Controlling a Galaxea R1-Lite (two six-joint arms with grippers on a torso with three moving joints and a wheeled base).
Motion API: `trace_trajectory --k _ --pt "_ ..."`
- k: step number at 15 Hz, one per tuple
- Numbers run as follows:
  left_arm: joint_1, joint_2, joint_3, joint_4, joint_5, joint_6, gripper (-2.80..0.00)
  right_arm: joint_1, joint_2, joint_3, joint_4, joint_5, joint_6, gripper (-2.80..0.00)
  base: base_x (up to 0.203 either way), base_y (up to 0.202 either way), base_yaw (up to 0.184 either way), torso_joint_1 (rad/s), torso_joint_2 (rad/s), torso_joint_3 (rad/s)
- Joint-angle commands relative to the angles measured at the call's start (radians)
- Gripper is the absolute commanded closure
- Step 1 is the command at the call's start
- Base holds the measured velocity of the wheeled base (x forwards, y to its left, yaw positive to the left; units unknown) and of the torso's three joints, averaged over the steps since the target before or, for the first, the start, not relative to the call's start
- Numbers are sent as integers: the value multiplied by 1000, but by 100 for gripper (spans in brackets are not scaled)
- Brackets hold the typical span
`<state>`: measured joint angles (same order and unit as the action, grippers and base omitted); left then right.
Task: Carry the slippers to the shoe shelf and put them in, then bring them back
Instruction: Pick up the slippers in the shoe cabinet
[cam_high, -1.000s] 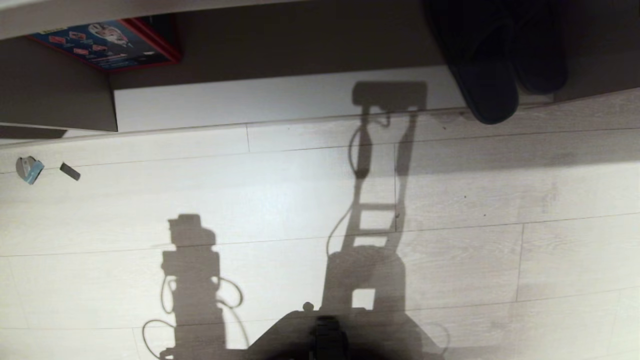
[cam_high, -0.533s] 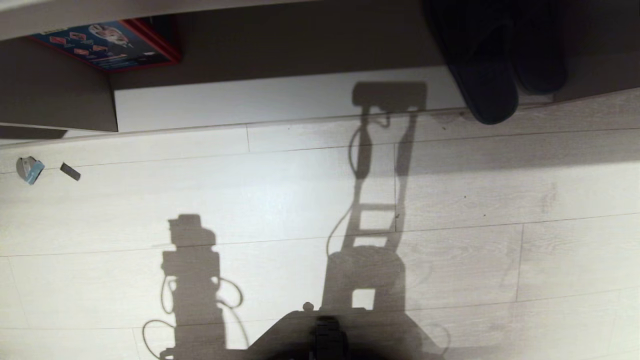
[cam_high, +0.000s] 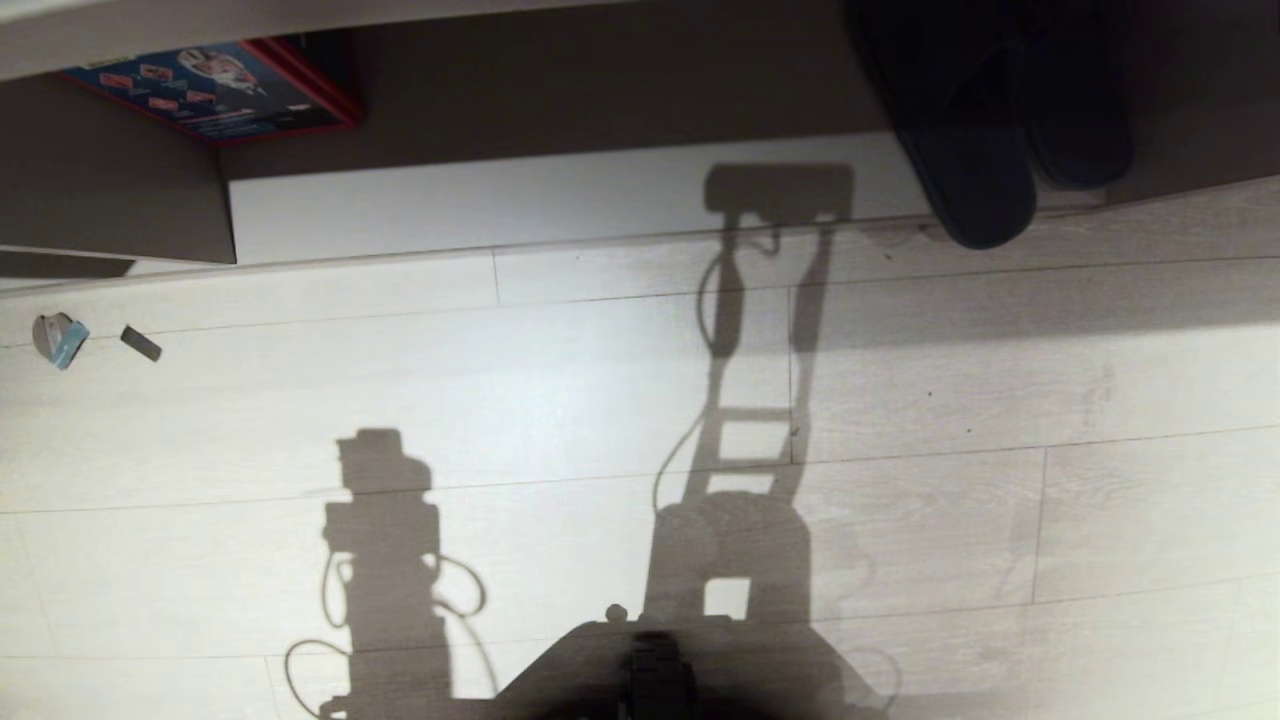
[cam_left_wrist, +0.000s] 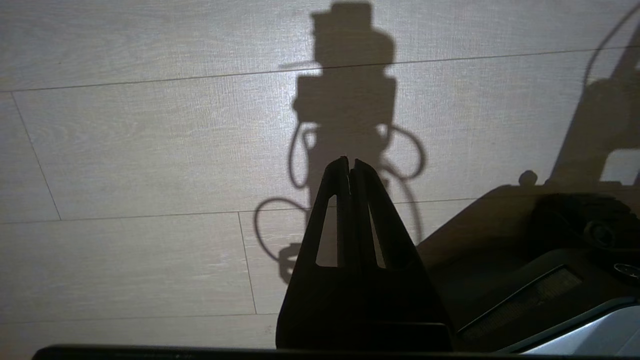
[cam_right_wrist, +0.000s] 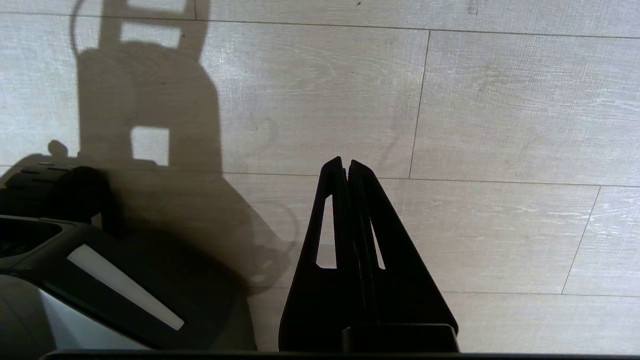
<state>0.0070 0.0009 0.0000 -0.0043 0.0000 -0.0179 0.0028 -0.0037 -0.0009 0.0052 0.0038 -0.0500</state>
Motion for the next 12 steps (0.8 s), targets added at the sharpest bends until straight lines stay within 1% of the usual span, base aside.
trace_trajectory --k 1,12 --pt "1 1 0 0 0 -1 0 0 5 1 1 1 -10 0 0 0 0 0 0 0" --pt "-1 1 0 0 0 -1 0 0 5 1 1 1 -9 0 0 0 0 0 0 0"
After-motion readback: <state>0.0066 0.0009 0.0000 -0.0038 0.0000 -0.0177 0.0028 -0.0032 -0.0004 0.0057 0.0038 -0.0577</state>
